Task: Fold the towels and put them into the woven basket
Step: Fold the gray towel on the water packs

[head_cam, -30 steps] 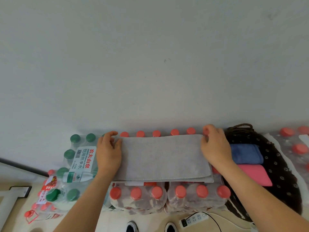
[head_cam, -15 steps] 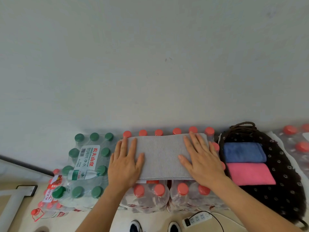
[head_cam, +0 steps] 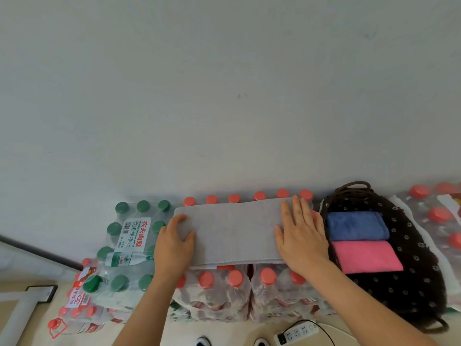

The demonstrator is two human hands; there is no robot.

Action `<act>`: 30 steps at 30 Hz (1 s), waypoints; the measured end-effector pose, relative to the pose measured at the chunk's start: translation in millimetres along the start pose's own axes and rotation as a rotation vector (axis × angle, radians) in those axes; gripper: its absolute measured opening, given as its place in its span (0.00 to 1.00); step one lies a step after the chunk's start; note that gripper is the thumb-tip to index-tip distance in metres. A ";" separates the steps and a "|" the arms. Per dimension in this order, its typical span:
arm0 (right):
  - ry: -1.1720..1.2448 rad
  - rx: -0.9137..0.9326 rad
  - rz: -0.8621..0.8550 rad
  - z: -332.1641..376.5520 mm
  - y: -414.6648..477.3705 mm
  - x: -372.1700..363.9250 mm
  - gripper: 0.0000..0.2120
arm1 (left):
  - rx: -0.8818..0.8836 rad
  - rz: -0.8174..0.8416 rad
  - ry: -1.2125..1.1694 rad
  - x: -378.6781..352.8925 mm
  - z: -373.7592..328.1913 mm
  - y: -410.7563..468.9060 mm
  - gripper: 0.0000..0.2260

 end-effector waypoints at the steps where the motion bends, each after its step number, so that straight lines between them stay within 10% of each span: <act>1: -0.011 0.028 -0.038 7.4 -0.6 5.3 0.33 | 0.010 0.027 -0.066 3.2 -0.8 1.7 0.20; 8: 0.182 0.296 -0.058 112.3 -4.3 13.0 0.33 | 0.153 0.090 -0.500 22.0 14.3 -3.5 0.23; 30: 0.266 0.416 0.171 164.8 -3.3 -14.1 0.37 | 0.099 0.097 -0.579 74.4 4.6 0.7 0.34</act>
Point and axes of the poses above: each hand's wrist, its own y-axis towards the middle knuckle, its own x-axis out of the back of the hand, z = x × y, the point moved 4 cm from there along y, towards the middle knuckle, and after that the axes turned 3 degrees about -y, right-handed, at the moved point
